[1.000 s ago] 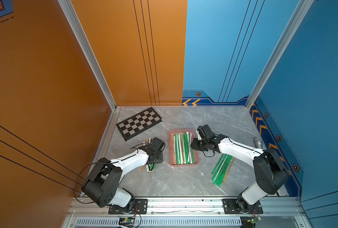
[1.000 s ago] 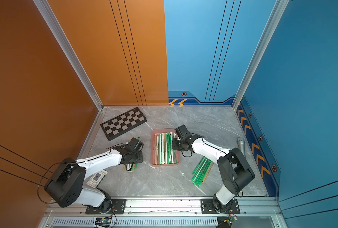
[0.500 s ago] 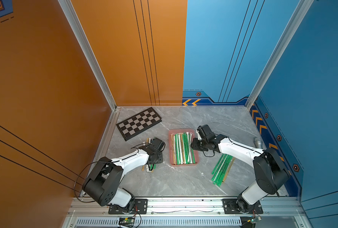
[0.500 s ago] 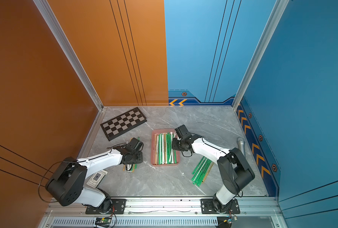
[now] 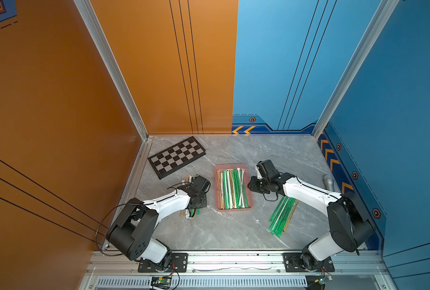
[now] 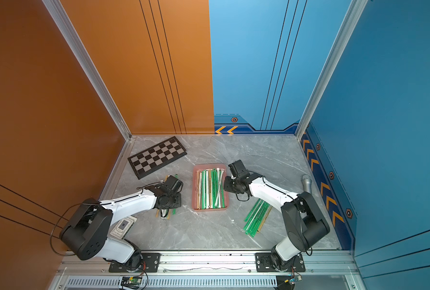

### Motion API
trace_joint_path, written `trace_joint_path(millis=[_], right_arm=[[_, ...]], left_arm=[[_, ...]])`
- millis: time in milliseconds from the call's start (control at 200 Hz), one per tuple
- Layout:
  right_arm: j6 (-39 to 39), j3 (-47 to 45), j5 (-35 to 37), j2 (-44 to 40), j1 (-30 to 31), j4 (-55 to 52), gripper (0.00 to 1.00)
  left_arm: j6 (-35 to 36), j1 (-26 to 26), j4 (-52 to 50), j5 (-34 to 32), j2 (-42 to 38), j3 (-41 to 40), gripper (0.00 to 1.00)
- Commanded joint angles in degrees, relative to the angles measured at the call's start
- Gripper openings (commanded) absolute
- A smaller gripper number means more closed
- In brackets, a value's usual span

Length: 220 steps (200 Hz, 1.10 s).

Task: Put the straws into the storage box
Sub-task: Pick up the straw from the center of the board, then adjust the straw at the center of the board, then place the straw in the storage box.

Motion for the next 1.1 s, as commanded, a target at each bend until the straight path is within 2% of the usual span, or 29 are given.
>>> trace_joint_path(millis=[0, 140, 455, 731, 1096], right_arm=[[0.8, -2.3, 1.6, -3.8, -2.2, -0.1, 0.32], [0.0, -5.6, 2.1, -7.8, -6.2, -1.3, 0.32], [-1.7, -11.2, 8.1, -13.5, -17.1, -12.0, 0.32], [-0.3, -13.8, 7.9, -13.7, -18.7, -14.7, 0.32], [-0.2, -14.4, 6.8, -10.9, -18.8, -14.4, 0.32]], left_arm=[[0.2, -0.5, -1.6, -0.2, 1.0, 0.5, 0.16], [0.0, -1.0, -1.6, -0.3, 0.9, 1.0, 0.13], [-1.0, -1.7, -0.4, 0.3, -3.5, 2.5, 0.09], [-2.9, -4.4, 3.4, 3.7, -8.2, 4.3, 0.10], [-7.0, -10.2, 11.4, 7.9, -5.3, 5.5, 0.11]])
